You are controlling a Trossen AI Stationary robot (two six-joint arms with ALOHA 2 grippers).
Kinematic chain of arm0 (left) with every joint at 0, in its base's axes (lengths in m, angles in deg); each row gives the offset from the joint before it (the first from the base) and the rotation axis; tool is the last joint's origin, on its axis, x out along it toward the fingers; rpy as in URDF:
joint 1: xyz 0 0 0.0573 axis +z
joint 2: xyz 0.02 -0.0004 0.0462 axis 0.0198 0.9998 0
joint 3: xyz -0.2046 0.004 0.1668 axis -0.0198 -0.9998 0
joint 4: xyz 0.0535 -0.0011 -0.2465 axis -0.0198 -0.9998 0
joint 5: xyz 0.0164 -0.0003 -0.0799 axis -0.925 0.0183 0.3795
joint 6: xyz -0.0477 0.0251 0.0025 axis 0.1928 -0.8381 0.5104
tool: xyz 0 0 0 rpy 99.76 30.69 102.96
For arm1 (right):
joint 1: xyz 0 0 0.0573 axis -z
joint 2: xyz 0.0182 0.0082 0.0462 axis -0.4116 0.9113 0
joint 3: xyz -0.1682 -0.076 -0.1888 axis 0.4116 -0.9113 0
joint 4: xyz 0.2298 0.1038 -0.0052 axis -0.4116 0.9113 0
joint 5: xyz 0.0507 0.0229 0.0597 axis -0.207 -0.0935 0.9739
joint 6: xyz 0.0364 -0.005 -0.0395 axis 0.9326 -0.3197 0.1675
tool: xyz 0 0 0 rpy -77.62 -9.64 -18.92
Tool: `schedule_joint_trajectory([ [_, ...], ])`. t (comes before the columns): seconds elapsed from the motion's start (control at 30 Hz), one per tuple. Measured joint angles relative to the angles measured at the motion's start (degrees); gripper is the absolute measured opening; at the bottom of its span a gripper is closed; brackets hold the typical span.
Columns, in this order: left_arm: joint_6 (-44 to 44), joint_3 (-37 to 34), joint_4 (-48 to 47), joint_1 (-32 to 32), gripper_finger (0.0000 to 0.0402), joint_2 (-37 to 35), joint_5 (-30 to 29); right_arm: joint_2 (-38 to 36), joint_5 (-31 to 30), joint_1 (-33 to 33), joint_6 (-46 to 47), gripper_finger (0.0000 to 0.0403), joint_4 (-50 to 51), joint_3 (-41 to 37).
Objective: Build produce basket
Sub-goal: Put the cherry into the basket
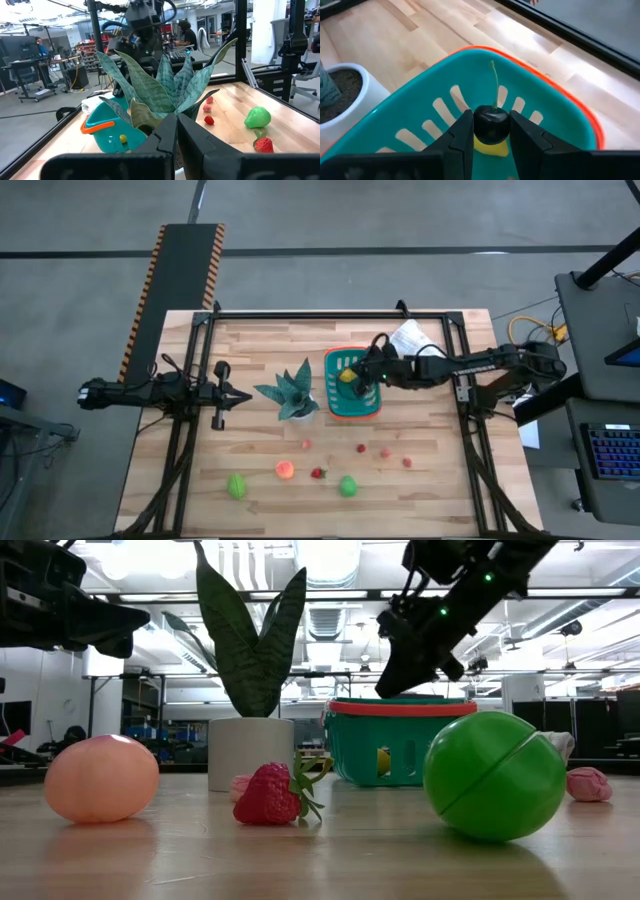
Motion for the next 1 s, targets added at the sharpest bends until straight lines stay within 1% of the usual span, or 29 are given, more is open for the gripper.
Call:
schedule_joint_trajectory([
  [0.07, 0.0, 0.0, -0.02, 0.0, 0.0, 0.0, 0.01, 0.0, 1.02, 0.61, -1.19, 0.0089, 4.18, 2.44],
  [0.23, 0.0, 0.0, -0.02, 0.0, 0.0, 0.02, 0.02, 1.02, 1.4, 2.04, -3.05, 0.0089, 20.83, 10.97],
  [0.33, 0.0, 0.0, -0.02, -0.02, 0.0, -0.04, 0.0, 2.41, 1.52, 2.64, -4.07, 0.0089, 28.17, 16.01],
  [0.37, 0.0, 0.0, 0.02, -0.01, 0.0, -0.03, 0.01, 3.0, 2.62, 2.83, -5.04, 0.0089, 29.48, 17.48],
  [0.5, 0.0, 0.0, -0.02, -0.01, 0.0, 0.01, 0.01, 6.08, 10.23, 3.91, -8.76, 0.0089, 32.56, 22.77],
  [0.57, 0.0, 0.0, 0.01, -0.02, 0.0, -0.04, 0.0, 8.12, 12.2, 4.56, -10.2, 0.0089, 34.84, 25.33],
  [0.77, 0.0, 0.0, -0.02, -0.01, 0.0, 0.02, 0.01, 15.79, 12.57, 6.47, -11.26, 0.0089, 43.17, 30.81],
  [0.9, 0.0, 0.0, -0.02, 0.0, 0.0, 0.02, 0.0, 19.37, 12.56, 6.9, -11.88, 0.0089, 44.15, 31.69],
  [1.0, 0.0, 0.01, 0.0, -0.01, 0.0, -0.02, 0.0, 20.68, 12.32, 6.91, -12.07, 0.0089, 44.14, 31.89],
])
